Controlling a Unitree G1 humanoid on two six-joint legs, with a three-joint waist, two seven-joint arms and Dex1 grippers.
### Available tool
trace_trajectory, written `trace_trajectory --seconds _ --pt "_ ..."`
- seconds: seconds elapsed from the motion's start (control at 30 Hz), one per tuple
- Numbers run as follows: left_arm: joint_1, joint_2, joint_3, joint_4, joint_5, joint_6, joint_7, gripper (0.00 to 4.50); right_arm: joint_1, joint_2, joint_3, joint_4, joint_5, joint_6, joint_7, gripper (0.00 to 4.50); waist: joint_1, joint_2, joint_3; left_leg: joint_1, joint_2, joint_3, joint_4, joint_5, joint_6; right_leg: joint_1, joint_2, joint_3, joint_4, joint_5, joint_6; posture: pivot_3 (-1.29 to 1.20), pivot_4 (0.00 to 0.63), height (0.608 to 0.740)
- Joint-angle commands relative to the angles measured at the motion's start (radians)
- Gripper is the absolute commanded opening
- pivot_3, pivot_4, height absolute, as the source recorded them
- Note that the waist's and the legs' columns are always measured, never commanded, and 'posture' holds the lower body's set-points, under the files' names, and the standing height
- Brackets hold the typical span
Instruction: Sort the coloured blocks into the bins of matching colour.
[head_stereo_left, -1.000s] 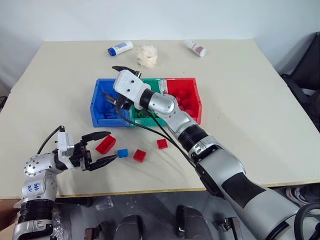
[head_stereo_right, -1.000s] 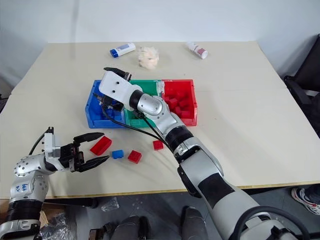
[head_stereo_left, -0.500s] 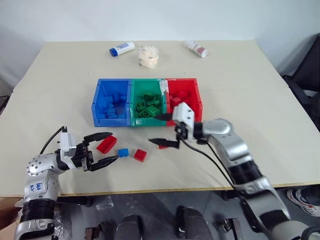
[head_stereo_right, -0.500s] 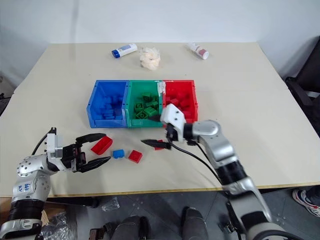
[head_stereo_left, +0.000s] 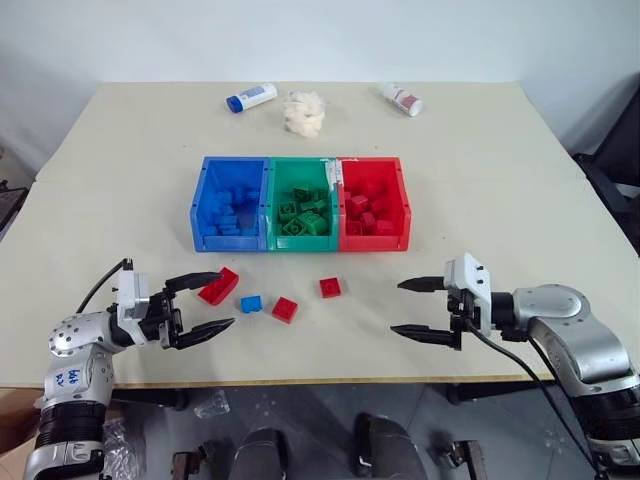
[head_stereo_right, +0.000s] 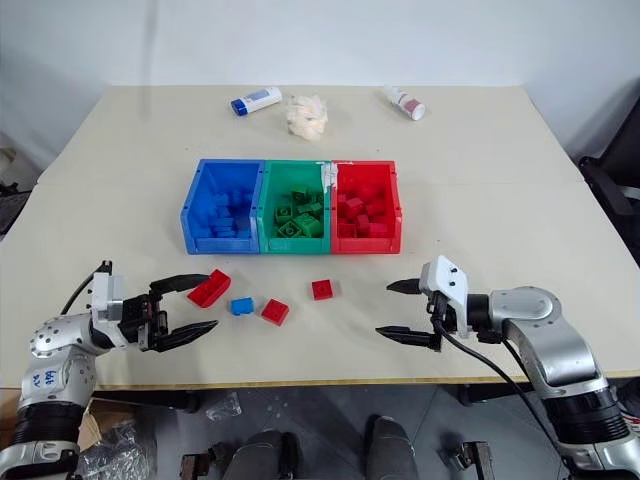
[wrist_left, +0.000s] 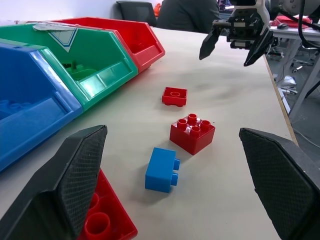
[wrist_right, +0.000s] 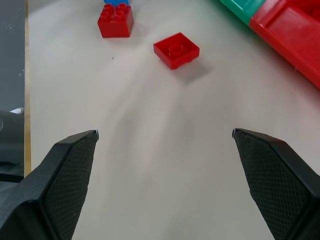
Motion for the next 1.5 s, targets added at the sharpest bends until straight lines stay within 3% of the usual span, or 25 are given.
trace_trajectory --seconds 0.03,0.27,0.47,0.7,0.77,0.87,1.1,1.23,1.4,1.5 --pt "-0.002 0.012 0.015 -0.011 -0.011 -0.002 -0.010 4.50 -0.065 0.057 0.059 -0.016 -0.025 0.009 -0.047 4.49 -0.002 0.000 0.000 0.000 0.000 0.000 0.000 0.000 0.000 0.000 0.000 0.000 0.000 0.000 0.000 0.00 0.150 0.740" --pt "0.035 0.007 0.014 -0.052 -0.012 -0.003 -0.003 4.50 -0.209 0.261 0.228 0.124 -0.163 -0.024 -0.174 4.49 -0.002 0.000 0.000 -0.001 0.001 0.000 0.001 0.000 0.000 -0.001 0.001 0.000 0.001 0.000 -0.001 0.00 0.150 0.740" --pt "0.096 0.004 0.024 -0.120 -0.024 0.004 0.015 4.50 -0.272 0.367 0.283 0.259 -0.235 -0.068 -0.223 4.49 0.000 0.000 0.000 -0.001 0.001 0.001 0.001 0.000 0.000 -0.001 0.001 0.000 0.001 0.000 0.000 0.00 0.150 0.740" --pt "0.146 0.012 0.042 -0.166 -0.036 0.015 0.032 4.50 -0.260 0.378 0.276 0.236 -0.224 -0.066 -0.212 2.15 -0.002 0.000 0.000 -0.001 0.001 0.001 0.001 0.000 0.000 -0.001 0.001 0.000 0.001 0.000 -0.001 0.00 0.150 0.740" --pt "0.147 0.013 0.044 -0.166 -0.036 0.018 0.035 4.50 -0.257 0.378 0.268 0.223 -0.219 -0.062 -0.214 1.80 -0.002 0.000 0.000 -0.001 0.001 0.001 0.001 0.000 0.000 -0.001 0.001 0.000 0.001 0.000 -0.001 0.00 0.150 0.740" --pt "0.141 0.016 0.045 -0.158 -0.035 0.019 0.032 4.50 -0.254 0.374 0.255 0.198 -0.210 -0.058 -0.213 1.80 -0.002 0.000 0.000 -0.001 0.001 0.001 0.001 0.000 0.000 -0.001 0.001 0.001 0.001 0.000 -0.001 0.00 0.150 0.740" --pt "0.077 0.006 0.018 -0.112 -0.017 0.015 0.026 4.50 -0.329 0.335 0.090 0.067 -0.119 0.076 -0.284 1.80 0.000 0.000 0.000 -0.001 0.001 0.001 0.001 0.000 0.000 -0.002 0.001 0.001 0.001 0.000 -0.001 0.00 0.150 0.740" --pt "0.038 -0.004 0.002 -0.084 -0.009 0.012 0.018 4.50 -0.472 0.338 0.015 0.250 -0.178 -0.001 -0.397 1.80 -0.002 0.000 0.000 -0.001 0.001 0.001 0.001 0.000 0.000 -0.002 0.001 0.001 0.001 0.000 -0.001 0.00 0.150 0.740" --pt "-0.002 -0.011 -0.012 -0.050 -0.001 0.004 0.012 4.50 -0.601 0.344 0.005 0.512 -0.251 -0.121 -0.474 3.47 -0.007 0.000 0.000 -0.001 0.001 0.003 -0.001 0.000 0.000 -0.003 0.001 0.001 0.001 0.000 -0.001 0.00 0.150 0.740" --pt "-0.019 -0.009 -0.014 -0.034 0.001 0.000 0.005 4.50 -0.615 0.351 0.010 0.553 -0.254 -0.161 -0.458 4.49 -0.007 0.000 0.000 -0.002 0.001 0.003 -0.002 0.000 0.000 -0.004 0.001 0.001 0.000 0.000 -0.001 0.00 0.150 0.740"
